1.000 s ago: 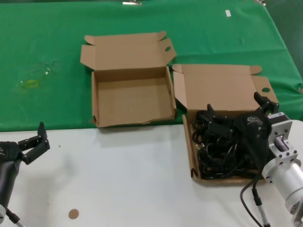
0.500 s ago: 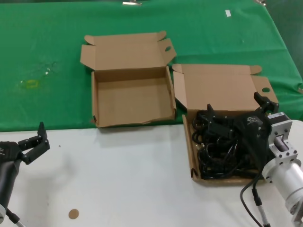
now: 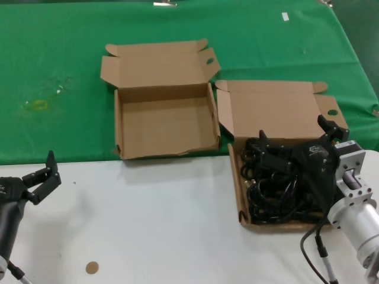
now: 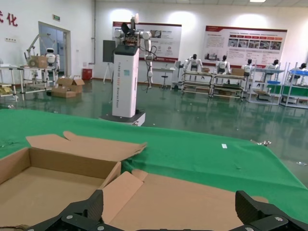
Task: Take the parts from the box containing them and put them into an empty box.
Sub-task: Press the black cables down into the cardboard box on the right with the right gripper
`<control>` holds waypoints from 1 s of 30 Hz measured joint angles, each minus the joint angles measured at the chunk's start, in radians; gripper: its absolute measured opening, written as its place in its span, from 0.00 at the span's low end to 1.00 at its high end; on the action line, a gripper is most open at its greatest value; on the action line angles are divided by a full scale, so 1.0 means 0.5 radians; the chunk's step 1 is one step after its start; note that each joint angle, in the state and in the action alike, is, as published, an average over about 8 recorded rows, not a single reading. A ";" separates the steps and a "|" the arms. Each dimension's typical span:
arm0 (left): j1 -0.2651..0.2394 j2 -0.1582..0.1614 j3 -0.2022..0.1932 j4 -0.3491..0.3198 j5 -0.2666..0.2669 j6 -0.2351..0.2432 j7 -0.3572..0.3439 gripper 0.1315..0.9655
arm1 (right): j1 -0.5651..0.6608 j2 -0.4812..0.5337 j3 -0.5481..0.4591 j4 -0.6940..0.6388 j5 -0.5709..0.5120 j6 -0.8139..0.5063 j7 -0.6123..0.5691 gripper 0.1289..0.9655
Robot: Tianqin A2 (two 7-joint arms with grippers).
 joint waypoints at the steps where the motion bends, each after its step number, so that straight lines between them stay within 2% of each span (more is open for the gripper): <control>1: 0.000 0.000 0.000 0.000 0.000 0.000 0.000 0.96 | 0.000 0.000 0.000 0.000 0.000 0.000 0.000 1.00; 5: 0.000 0.000 0.000 0.000 0.000 0.000 0.000 0.92 | 0.001 0.001 0.001 -0.003 0.007 0.002 0.007 1.00; 14: 0.000 0.000 0.000 0.000 0.000 0.000 0.000 0.75 | -0.002 0.027 -0.020 0.018 0.033 0.023 0.029 1.00; 17: 0.000 0.000 0.000 0.000 0.000 0.000 0.000 0.66 | 0.011 0.103 -0.090 0.036 0.081 0.071 0.036 1.00; 22: 0.000 0.000 0.000 0.000 0.000 0.000 0.000 0.50 | 0.088 0.371 -0.336 0.075 0.270 0.197 0.006 1.00; 26: 0.000 0.000 0.000 0.000 0.000 0.000 0.000 0.50 | 0.218 0.675 -0.622 0.109 0.460 0.269 -0.051 1.00; 30: 0.000 0.000 0.000 0.000 0.000 0.000 0.000 0.38 | 0.410 0.986 -0.929 0.133 0.573 0.245 -0.070 1.00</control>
